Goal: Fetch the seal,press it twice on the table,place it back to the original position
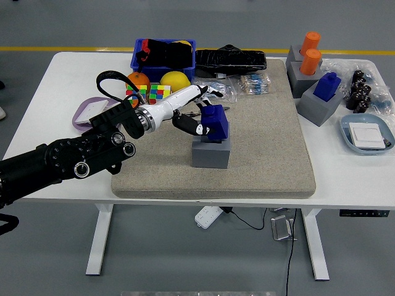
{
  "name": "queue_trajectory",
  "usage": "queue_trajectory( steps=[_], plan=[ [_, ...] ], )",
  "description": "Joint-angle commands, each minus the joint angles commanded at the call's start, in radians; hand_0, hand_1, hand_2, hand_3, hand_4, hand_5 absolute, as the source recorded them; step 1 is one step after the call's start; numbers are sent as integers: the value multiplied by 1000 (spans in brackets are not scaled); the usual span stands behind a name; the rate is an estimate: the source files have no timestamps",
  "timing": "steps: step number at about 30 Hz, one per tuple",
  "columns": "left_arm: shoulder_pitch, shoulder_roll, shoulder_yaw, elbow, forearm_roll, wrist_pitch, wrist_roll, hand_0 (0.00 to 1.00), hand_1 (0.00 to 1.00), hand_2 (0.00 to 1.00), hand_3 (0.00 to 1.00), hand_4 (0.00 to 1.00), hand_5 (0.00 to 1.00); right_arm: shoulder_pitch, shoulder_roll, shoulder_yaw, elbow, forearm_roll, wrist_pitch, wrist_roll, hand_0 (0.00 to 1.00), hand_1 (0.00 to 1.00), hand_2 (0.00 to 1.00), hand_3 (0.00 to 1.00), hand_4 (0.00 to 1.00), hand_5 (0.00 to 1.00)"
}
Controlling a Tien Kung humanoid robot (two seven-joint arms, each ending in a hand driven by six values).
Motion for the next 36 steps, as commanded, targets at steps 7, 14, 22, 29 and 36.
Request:
queue_trajectory(
  steps=[7,14,22,29,36],
  plan=[
    [-28,18,-3,-13,38,-36,47,833,505,430,838,679,2,-3,-2,14,-1,-7,0,0,870,732,712,719,831,506],
    [-45,24,21,-24,74,-62,83,832,505,430,837,679,2,-3,-3,9,0,1,-1,0,870,732,712,720,831,507],
    [-64,25,28,-55,125,-95,133,831,506,430,836,678,2,-4,-5,11,0,1,-1,0,870,732,711,720,831,506],
    [-75,20,24,-63,143,-109,153,830,500,429,835,675,2,-4,-4,17,-1,-1,-1,0,870,732,710,721,831,506],
    [-66,8,23,-52,132,-100,145,825,498,428,835,674,2,-3,-2,17,-1,-2,-1,0,870,732,711,721,831,507]
  ],
)
